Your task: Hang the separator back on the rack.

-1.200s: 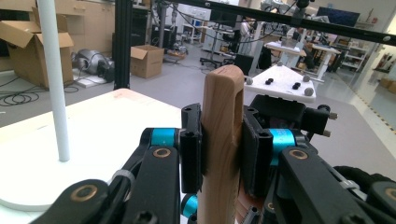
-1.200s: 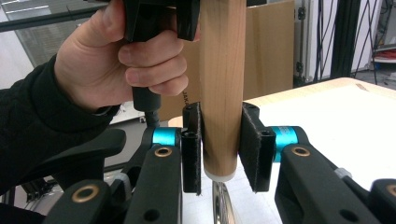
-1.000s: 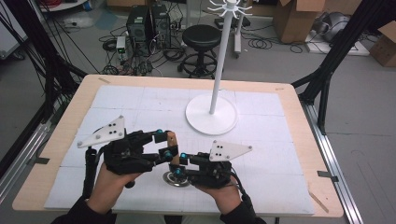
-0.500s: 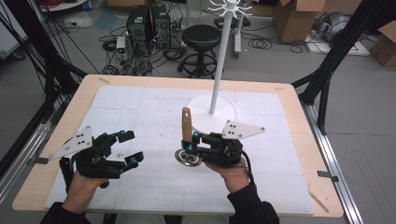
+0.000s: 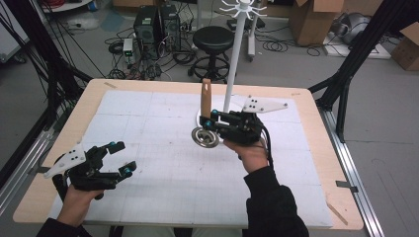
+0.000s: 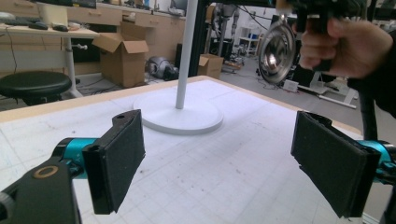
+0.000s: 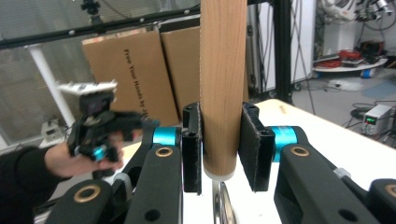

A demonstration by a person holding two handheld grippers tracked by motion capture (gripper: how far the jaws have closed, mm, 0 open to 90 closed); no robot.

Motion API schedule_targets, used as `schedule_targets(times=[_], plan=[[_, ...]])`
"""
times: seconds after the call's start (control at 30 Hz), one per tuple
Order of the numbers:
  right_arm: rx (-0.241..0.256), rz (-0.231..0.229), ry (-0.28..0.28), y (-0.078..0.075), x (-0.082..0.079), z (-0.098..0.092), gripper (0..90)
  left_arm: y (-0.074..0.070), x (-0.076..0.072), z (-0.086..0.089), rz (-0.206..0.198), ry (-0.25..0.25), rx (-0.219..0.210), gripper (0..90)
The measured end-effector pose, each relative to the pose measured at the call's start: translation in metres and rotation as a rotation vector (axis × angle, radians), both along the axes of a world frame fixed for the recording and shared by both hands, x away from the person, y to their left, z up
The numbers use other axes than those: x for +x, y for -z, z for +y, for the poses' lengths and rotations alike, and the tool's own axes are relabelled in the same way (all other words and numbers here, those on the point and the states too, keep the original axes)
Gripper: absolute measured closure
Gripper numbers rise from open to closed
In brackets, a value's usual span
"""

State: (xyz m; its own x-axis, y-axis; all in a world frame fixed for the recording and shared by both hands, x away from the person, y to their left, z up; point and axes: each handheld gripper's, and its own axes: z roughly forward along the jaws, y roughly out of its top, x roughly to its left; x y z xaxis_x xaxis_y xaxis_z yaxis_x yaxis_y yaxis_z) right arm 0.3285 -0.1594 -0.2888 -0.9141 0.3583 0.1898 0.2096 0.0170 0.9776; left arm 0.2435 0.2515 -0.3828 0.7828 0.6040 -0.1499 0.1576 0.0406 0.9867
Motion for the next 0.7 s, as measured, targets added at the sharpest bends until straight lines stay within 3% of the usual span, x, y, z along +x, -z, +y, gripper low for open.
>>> schedule_targets(times=[0.13,0.53,0.7], plan=[[0.011,0.004,0.037,-0.016,0.019,-0.005,72.0,0.008,0.000,0.003,0.015,-0.004,-0.006,17.9],[0.015,-0.009,0.098,-0.061,0.060,-0.014,72.0,0.008,-0.001,0.008,0.005,-0.010,-0.011,17.9],[0.026,-0.012,0.121,-0.071,0.071,-0.018,72.0,0.007,-0.001,0.008,0.006,-0.008,-0.015,17.9]])
